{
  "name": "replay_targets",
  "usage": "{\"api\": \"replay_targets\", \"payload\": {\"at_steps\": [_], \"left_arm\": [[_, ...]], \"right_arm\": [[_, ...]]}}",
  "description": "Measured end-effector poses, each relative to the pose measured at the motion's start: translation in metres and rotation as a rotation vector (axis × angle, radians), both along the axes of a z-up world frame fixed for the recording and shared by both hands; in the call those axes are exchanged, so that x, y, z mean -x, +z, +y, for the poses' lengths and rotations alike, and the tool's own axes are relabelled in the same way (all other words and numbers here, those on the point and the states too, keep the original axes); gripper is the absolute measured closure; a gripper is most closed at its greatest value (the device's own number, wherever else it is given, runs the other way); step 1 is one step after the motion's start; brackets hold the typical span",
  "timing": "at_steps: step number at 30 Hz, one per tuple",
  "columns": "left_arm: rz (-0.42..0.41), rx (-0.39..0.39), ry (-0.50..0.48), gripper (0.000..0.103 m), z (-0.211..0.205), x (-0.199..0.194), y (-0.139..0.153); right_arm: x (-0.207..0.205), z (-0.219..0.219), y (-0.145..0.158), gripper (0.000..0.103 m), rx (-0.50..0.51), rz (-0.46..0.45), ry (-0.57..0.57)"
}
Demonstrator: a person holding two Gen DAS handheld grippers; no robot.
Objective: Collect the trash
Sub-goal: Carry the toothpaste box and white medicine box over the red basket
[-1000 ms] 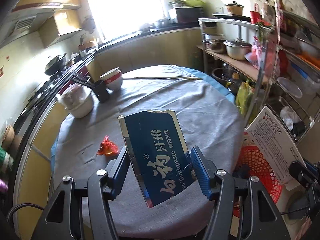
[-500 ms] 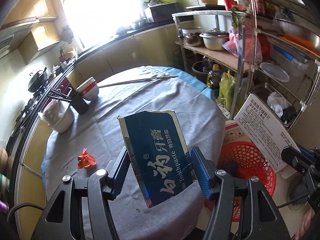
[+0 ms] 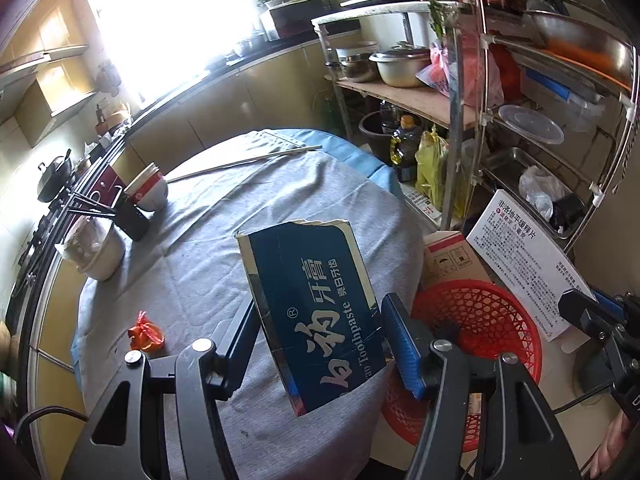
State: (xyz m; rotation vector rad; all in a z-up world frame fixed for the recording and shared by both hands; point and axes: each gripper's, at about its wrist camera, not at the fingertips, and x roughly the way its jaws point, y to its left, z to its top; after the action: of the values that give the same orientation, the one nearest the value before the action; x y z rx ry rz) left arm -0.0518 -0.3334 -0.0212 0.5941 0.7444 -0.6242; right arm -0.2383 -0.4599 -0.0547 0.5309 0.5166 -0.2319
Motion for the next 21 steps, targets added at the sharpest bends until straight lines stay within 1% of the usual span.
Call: {"api": "replay_targets", "payload": {"at_steps": [13,21], "left_arm": [[0.033,-0.039,-0.081,0.040,-0.041,0.019,-0.018],[0.066,-0.056,-0.113,0.040,-0.059,0.027,-0.028]], "right_arm": [[0.023,-0.030,-0.018,0.086,-0.044,0.053,-0.058],[0.031,-0.040,-0.026,0.086,-0.074,0.079,-0.076]]}}
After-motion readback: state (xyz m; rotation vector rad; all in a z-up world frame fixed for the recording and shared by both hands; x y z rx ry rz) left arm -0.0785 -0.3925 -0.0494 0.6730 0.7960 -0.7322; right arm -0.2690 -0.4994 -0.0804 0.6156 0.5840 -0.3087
